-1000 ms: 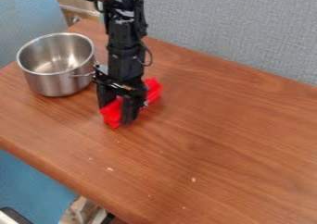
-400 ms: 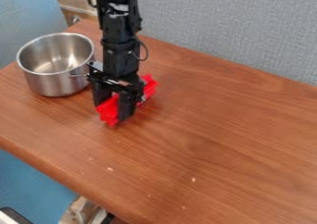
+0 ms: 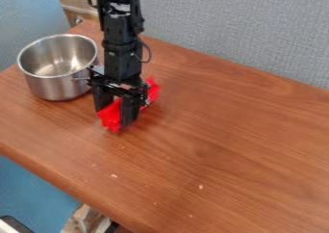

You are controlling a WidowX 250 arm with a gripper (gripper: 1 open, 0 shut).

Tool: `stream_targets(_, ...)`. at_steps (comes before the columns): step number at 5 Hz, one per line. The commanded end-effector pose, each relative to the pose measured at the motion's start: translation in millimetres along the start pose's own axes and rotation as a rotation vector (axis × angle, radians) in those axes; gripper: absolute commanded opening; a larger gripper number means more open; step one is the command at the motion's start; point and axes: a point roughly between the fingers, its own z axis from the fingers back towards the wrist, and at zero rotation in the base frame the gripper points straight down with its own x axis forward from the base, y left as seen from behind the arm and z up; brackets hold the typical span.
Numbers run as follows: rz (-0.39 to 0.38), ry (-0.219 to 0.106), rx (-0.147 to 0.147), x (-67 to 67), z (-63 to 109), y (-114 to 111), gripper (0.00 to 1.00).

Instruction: Put the red object in the metal pot

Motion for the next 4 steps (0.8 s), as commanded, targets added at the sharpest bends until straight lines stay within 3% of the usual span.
stream_targets(1, 0.031, -0.111, 0.029, 4.6, 35.4, 7.9, 0.00)
stream_targets(4, 0.070, -0.114, 0.014, 2.0, 42.9, 10.0, 0.00)
